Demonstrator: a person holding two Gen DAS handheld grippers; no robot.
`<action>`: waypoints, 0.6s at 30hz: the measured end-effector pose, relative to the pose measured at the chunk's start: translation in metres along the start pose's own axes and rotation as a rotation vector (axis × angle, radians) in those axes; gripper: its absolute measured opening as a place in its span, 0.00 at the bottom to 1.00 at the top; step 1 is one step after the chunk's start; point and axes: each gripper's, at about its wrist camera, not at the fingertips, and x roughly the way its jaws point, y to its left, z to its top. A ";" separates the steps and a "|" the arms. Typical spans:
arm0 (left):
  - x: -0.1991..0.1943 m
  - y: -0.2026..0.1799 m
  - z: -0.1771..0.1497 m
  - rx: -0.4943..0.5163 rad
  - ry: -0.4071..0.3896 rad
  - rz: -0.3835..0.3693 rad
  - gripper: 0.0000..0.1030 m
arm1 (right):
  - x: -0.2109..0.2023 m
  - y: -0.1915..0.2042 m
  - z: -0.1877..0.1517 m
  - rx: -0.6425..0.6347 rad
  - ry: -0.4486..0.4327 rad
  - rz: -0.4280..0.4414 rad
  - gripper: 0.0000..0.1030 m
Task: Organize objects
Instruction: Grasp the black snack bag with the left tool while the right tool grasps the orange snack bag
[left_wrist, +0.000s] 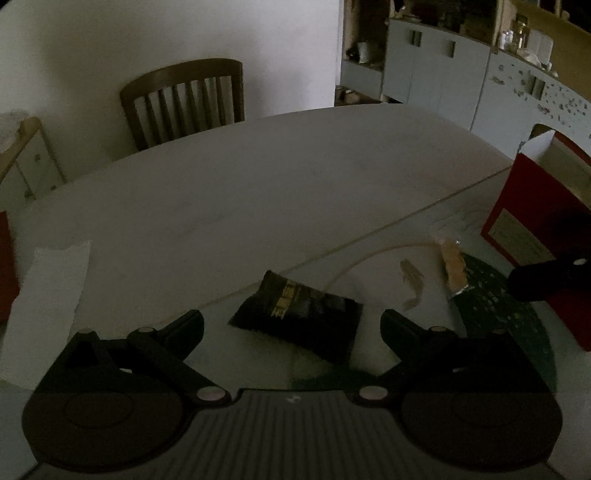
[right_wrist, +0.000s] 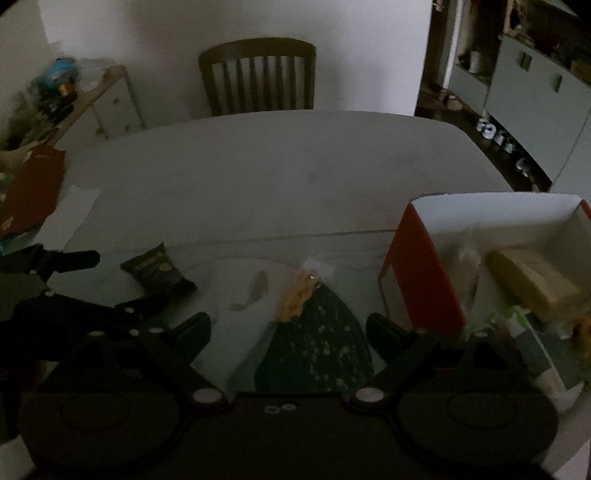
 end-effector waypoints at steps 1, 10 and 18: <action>0.003 0.000 0.000 0.013 -0.002 0.001 0.99 | 0.004 0.001 0.002 0.004 0.006 -0.003 0.88; 0.025 0.001 0.003 0.078 -0.003 -0.032 0.99 | 0.040 0.003 0.012 0.049 0.047 -0.053 0.86; 0.037 0.003 0.002 0.059 -0.003 -0.041 0.98 | 0.065 -0.001 0.015 0.070 0.075 -0.089 0.85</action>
